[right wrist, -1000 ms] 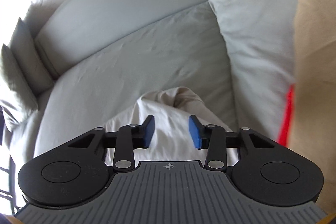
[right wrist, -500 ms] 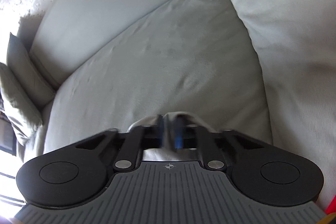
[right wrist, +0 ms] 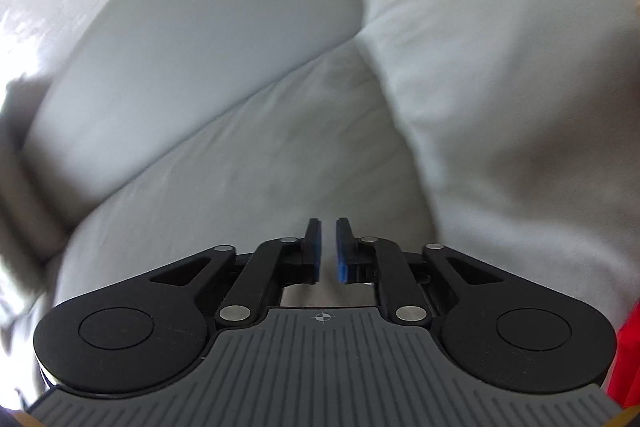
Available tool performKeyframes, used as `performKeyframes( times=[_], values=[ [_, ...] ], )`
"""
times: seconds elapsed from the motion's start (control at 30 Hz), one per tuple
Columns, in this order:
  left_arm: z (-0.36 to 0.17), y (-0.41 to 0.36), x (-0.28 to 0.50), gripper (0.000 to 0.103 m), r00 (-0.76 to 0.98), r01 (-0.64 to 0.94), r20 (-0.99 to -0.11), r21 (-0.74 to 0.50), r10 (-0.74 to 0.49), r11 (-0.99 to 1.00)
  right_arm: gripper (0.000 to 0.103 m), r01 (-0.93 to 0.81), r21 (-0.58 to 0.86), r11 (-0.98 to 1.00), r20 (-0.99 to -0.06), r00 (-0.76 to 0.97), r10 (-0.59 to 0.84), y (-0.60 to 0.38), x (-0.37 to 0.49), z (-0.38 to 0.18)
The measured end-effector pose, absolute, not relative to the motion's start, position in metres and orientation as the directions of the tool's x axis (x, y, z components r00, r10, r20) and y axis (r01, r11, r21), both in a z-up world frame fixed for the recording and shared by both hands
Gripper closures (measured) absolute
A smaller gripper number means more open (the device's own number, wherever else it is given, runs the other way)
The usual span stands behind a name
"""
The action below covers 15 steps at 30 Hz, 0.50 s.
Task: Fold clothes
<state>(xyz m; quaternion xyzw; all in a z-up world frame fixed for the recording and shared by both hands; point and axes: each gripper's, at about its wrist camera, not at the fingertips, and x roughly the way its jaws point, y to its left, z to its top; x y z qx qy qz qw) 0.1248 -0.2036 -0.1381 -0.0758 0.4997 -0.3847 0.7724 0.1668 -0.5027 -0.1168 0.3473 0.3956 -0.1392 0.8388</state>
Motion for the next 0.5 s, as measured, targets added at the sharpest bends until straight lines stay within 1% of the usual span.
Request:
performKeyframes(
  times=[0.03, 0.13, 0.2, 0.27, 0.33, 0.37, 0.4, 0.43, 0.5],
  values=[
    [-0.138, -0.205, 0.124, 0.087, 0.208, 0.521, -0.714, -0.497, -0.668, 0.693, 0.066, 0.491, 0.462, 0.738, -0.773, 0.631, 0.064, -0.499, 0.167, -0.117],
    [-0.137, -0.204, 0.122, 0.086, 0.217, 0.532, -0.716, -0.483, -0.663, 0.695, 0.068, 0.44, 0.436, 0.785, -0.796, 0.596, 0.108, -0.487, 0.167, -0.118],
    [-0.137, -0.203, 0.121, 0.087, 0.217, 0.532, -0.715, -0.484, -0.664, 0.695, 0.068, 0.431, 0.455, 0.779, -0.797, 0.587, 0.141, -0.484, 0.167, -0.123],
    [-0.137, -0.202, 0.122, 0.087, 0.214, 0.53, -0.714, -0.488, -0.667, 0.693, 0.069, 0.413, 0.441, 0.797, -0.806, 0.573, 0.149, -0.477, 0.17, -0.125],
    [-0.138, -0.202, 0.121, 0.087, 0.213, 0.53, -0.714, -0.488, -0.667, 0.693, 0.077, 0.376, 0.39, 0.84, -0.817, 0.562, 0.128, -0.468, 0.172, -0.124],
    [-0.138, -0.203, 0.121, 0.087, 0.214, 0.535, -0.715, -0.484, -0.665, 0.693, 0.097, 0.356, 0.362, 0.861, -0.822, 0.557, 0.116, -0.464, 0.173, -0.123],
    [-0.137, -0.203, 0.121, 0.087, 0.215, 0.539, -0.716, -0.48, -0.664, 0.692, 0.102, 0.336, 0.28, 0.899, -0.83, 0.555, 0.051, -0.457, 0.175, -0.12],
    [-0.137, -0.205, 0.12, 0.087, 0.216, 0.544, -0.718, -0.474, -0.662, 0.692, 0.102, 0.317, 0.177, 0.932, -0.83, 0.556, -0.032, -0.451, 0.178, -0.117],
    [-0.138, -0.206, 0.12, 0.087, 0.218, 0.554, -0.719, -0.465, -0.659, 0.691, 0.103, 0.292, -0.014, 0.956, -0.791, 0.582, -0.189, -0.439, 0.18, -0.112]
  ],
)
